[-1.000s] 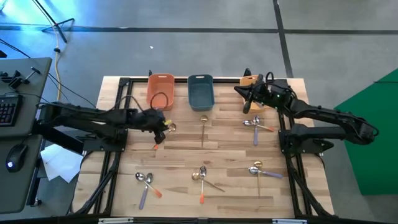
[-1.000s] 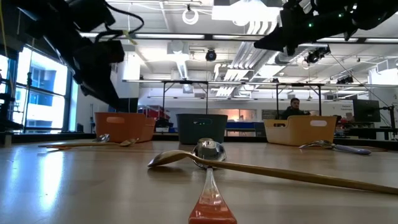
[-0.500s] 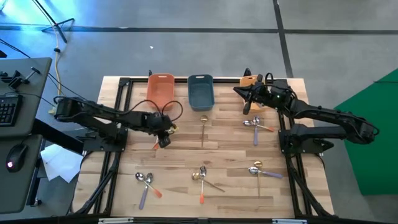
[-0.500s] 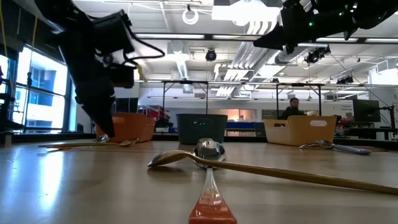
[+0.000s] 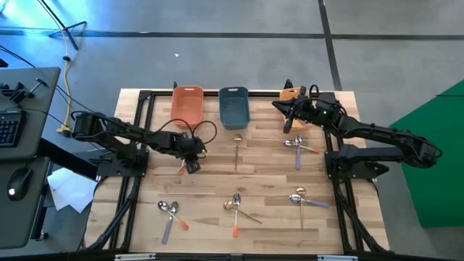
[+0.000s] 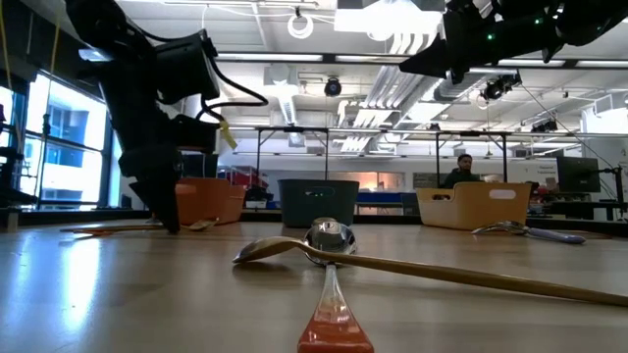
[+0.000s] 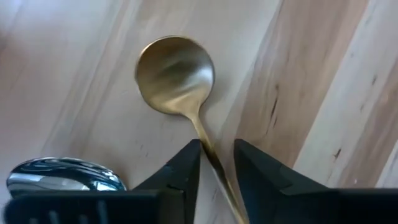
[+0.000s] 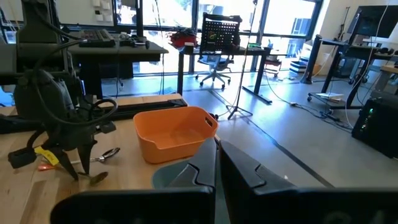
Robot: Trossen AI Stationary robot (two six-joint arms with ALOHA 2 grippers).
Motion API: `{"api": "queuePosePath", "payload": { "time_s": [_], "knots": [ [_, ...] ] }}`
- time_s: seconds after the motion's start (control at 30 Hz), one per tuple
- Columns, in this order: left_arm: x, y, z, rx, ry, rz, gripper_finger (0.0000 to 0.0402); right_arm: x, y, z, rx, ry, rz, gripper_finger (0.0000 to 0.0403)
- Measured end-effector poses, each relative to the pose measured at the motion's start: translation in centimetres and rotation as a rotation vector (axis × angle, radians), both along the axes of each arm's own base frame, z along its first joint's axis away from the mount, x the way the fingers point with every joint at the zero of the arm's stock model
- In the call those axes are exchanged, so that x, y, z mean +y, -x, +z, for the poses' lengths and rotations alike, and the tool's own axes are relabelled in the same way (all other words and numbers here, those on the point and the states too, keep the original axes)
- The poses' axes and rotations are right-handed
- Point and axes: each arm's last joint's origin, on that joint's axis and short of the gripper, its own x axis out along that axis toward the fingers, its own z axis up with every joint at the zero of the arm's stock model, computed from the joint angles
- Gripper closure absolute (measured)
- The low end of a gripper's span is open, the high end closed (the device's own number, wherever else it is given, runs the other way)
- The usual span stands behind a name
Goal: Sort silverware by color (type)
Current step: Put the gold spoon into the orange bin
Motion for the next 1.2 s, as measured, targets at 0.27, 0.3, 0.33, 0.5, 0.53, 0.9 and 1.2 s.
{"api": "queuePosePath", "payload": {
  "time_s": [0.27, 0.3, 0.33, 0.5, 0.53, 0.9, 1.2],
  "knots": [
    [-0.1, 0.0, 0.0, 0.003, 0.020, -0.053, 0.0395, 0.0, 0.0, 0.0, 0.000, 0.000, 0.000, 0.0399],
    [-0.1, 0.0, 0.1, -0.001, 0.020, -0.054, 0.0395, 0.0, 0.0, 0.0, 0.000, 0.000, 0.000, 0.0399],
    [-0.1, -0.1, 0.2, -0.006, 0.019, -0.054, 0.0395, 0.0, 0.0, 0.0, 0.001, 0.000, 0.000, 0.0399],
    [-0.1, -0.8, 2.1, -0.022, 0.020, -0.079, 0.0398, 0.0, 0.0, -0.1, 0.014, -0.003, 0.000, 0.0399],
    [0.0, -1.2, 3.0, -0.047, 0.012, -0.079, 0.0398, 0.0, 0.0, -0.2, 0.015, -0.004, 0.000, 0.0399],
    [6.2, 1.4, 11.4, -0.288, -0.123, 0.213, 0.0400, 0.0, 0.0, -0.4, 0.033, -0.021, 0.000, 0.0399],
    [13.2, 5.1, 12.9, -0.390, -0.244, 0.465, 0.0401, 0.0, 0.0, -0.4, 0.032, -0.020, 0.000, 0.0399]
  ]
}}
